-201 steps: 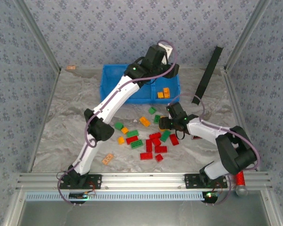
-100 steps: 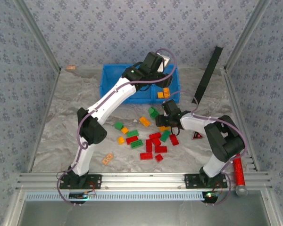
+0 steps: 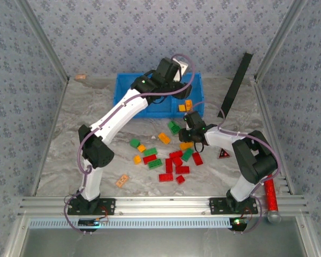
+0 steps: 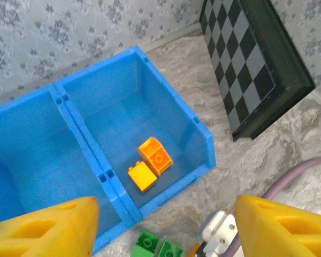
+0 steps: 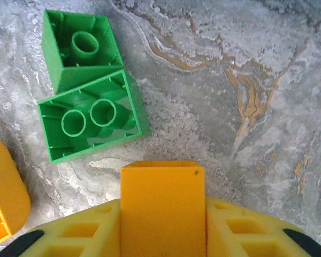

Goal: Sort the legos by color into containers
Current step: Pick up the lego from the center of the table, then place the lego in the container.

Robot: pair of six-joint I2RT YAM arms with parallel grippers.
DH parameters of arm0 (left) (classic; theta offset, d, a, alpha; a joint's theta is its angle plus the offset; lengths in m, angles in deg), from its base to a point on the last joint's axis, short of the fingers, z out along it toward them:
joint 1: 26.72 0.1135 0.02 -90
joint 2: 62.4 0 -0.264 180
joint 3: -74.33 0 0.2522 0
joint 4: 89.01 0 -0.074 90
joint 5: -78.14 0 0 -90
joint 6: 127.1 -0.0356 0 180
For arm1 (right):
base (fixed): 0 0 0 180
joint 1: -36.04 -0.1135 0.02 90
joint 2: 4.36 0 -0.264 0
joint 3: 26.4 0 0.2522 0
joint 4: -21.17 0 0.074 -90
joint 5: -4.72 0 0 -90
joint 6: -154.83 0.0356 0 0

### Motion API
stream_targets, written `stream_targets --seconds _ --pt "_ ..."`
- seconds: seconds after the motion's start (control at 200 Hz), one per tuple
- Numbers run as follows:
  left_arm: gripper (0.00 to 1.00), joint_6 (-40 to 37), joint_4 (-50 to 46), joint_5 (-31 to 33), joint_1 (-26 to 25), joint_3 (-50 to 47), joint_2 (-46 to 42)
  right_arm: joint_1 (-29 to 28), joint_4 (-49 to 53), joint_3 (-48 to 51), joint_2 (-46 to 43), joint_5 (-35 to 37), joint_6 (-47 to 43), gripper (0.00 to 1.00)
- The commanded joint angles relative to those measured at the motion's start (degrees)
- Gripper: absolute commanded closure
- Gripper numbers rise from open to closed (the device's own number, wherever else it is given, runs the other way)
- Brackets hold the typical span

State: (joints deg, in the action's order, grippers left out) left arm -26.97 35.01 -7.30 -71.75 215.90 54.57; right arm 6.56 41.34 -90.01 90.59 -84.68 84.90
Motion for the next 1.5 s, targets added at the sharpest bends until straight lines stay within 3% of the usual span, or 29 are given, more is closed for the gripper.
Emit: stream_targets --seconds 0.0,0.435,0.65,1.014,1.494 --pt "0.32 -1.68 -0.58 1.73 0.39 -3.69 -5.87 0.54 2.95 -2.09 0.67 0.02 -1.59 0.64" --pt "0.3 2.69 1.89 7.89 4.65 -44.4 -33.48 2.84 12.17 -10.18 -3.88 0.42 -6.6 0.71" --pt "0.3 10.0 1.54 5.87 7.92 -62.12 -42.4 4.25 15.14 -16.47 -4.1 1.43 -8.62 0.71" --pt "0.28 24.42 9.48 3.55 8.34 -74.1 -40.87 8.0 15.76 -30.39 5.16 1.38 -11.71 0.71" --pt "0.27 43.05 18.78 0.28 10.93 -78.67 -33.39 9.56 14.18 -41.82 18.77 1.57 -12.85 0.71"
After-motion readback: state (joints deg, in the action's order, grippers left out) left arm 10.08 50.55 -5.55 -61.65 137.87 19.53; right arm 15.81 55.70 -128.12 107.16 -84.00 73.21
